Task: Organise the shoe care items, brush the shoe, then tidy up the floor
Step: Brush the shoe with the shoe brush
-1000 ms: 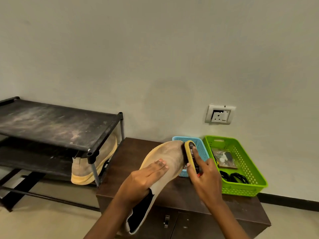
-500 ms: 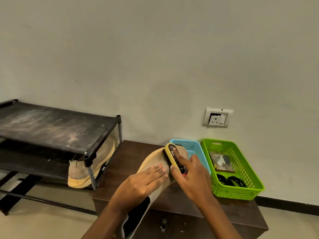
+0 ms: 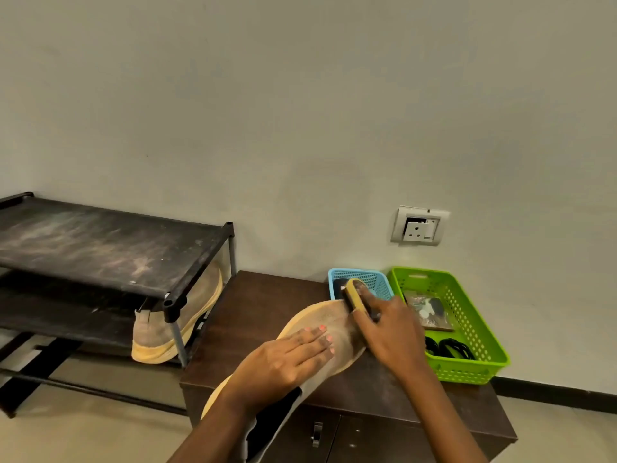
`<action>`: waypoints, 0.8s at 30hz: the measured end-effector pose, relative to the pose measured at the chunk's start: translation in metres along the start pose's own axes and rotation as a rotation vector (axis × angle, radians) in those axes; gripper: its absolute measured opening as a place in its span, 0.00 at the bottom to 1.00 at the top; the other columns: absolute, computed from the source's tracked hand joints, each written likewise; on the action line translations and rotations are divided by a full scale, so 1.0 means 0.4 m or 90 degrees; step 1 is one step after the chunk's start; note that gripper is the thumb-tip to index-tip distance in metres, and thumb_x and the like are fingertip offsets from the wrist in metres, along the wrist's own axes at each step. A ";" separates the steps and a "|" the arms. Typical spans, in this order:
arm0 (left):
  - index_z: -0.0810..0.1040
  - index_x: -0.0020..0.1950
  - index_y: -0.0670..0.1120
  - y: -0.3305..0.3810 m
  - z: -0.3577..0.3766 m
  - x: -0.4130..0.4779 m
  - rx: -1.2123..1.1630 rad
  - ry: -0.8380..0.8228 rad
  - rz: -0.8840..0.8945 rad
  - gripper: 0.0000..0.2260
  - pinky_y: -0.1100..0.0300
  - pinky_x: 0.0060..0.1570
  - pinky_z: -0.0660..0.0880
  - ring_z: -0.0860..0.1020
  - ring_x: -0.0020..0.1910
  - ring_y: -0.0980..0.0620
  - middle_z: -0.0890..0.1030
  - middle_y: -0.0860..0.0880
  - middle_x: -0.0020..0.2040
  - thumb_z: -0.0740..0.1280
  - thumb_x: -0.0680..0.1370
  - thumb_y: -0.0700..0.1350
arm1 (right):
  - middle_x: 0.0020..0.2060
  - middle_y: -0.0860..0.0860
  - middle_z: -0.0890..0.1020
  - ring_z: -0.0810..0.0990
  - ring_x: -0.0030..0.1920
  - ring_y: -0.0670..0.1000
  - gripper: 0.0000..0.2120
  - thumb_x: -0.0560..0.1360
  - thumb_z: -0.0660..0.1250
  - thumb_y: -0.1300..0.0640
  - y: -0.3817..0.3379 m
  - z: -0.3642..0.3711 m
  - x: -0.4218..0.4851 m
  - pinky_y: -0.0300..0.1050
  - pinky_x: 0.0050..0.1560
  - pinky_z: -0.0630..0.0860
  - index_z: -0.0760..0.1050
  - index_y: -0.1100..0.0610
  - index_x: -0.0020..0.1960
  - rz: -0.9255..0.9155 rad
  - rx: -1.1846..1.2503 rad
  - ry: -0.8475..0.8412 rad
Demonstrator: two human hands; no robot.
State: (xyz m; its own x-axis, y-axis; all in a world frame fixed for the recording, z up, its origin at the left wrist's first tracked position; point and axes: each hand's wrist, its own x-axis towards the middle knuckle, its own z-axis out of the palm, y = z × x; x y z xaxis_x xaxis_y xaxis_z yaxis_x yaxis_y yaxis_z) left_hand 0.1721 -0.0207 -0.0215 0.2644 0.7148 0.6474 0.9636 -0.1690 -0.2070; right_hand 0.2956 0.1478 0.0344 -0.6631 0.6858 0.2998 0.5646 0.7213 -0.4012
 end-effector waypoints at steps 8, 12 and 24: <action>0.81 0.58 0.44 0.003 -0.003 0.003 -0.010 -0.015 0.007 0.15 0.58 0.60 0.74 0.77 0.61 0.52 0.81 0.47 0.58 0.60 0.76 0.38 | 0.48 0.54 0.78 0.79 0.50 0.57 0.21 0.72 0.59 0.39 0.017 -0.010 0.026 0.46 0.46 0.73 0.74 0.42 0.63 0.047 -0.092 0.000; 0.81 0.57 0.44 0.010 -0.001 0.014 -0.002 -0.022 0.025 0.15 0.58 0.60 0.74 0.77 0.61 0.51 0.81 0.47 0.58 0.60 0.75 0.37 | 0.45 0.51 0.77 0.78 0.51 0.53 0.19 0.72 0.61 0.38 -0.028 -0.014 -0.001 0.45 0.50 0.73 0.73 0.35 0.62 -0.066 0.032 -0.116; 0.80 0.59 0.42 0.007 -0.015 0.001 -0.064 0.008 -0.073 0.21 0.57 0.59 0.75 0.77 0.61 0.51 0.80 0.46 0.59 0.49 0.80 0.32 | 0.48 0.53 0.83 0.80 0.49 0.56 0.16 0.73 0.64 0.43 0.013 -0.004 -0.008 0.44 0.40 0.71 0.76 0.40 0.60 0.113 0.097 0.027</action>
State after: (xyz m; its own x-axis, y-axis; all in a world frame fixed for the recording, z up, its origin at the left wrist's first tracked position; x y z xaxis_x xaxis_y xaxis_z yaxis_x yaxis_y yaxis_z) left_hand 0.1751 -0.0248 -0.0174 0.1524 0.7251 0.6716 0.9863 -0.1546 -0.0569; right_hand 0.3013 0.1494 0.0326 -0.5366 0.8067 0.2475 0.5878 0.5679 -0.5762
